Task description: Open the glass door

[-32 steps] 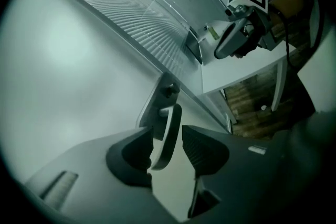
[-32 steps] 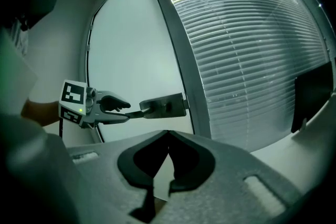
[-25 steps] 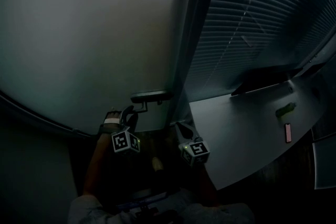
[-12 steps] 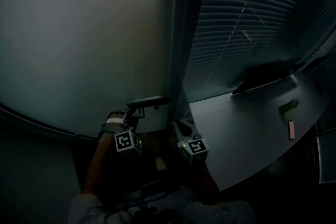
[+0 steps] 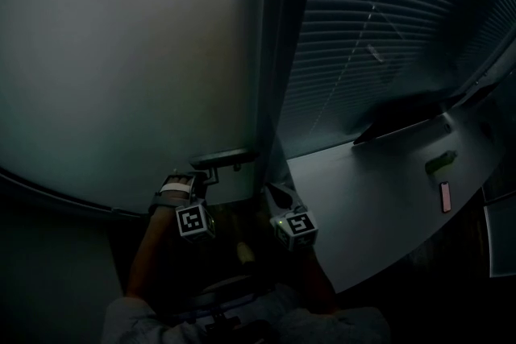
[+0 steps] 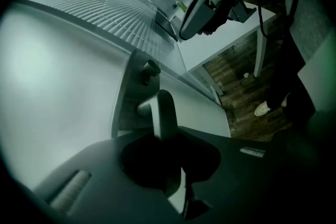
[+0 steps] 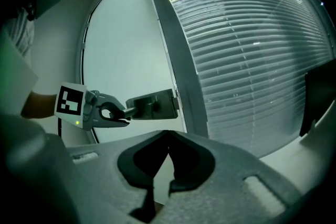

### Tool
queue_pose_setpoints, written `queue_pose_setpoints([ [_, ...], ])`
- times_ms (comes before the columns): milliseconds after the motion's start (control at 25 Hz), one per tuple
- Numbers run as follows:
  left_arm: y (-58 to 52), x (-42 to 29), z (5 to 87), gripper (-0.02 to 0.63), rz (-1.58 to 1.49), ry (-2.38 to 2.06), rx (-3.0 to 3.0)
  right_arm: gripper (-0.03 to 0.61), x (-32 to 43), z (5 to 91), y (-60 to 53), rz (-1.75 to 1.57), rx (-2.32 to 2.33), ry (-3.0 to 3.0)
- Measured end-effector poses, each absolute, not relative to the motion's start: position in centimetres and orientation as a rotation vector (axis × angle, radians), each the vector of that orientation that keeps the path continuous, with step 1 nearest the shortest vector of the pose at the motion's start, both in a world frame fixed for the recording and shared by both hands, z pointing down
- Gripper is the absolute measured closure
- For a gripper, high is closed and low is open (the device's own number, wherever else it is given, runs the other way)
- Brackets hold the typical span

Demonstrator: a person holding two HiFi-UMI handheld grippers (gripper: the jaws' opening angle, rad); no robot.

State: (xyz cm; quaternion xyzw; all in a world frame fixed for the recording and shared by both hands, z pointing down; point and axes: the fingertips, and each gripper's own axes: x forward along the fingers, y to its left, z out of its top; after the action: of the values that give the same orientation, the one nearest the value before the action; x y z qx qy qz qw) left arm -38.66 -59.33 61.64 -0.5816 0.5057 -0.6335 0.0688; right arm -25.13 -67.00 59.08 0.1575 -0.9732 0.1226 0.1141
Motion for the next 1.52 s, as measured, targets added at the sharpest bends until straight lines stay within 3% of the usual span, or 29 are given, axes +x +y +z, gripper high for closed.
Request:
queue_pose_setpoints([
  [1520,-55.2,-34.4,63.1,0.583,-1.86,1.397,-1.818,0.578,-14.9,56.8,-61.6,0.29,0.847,-2.815],
])
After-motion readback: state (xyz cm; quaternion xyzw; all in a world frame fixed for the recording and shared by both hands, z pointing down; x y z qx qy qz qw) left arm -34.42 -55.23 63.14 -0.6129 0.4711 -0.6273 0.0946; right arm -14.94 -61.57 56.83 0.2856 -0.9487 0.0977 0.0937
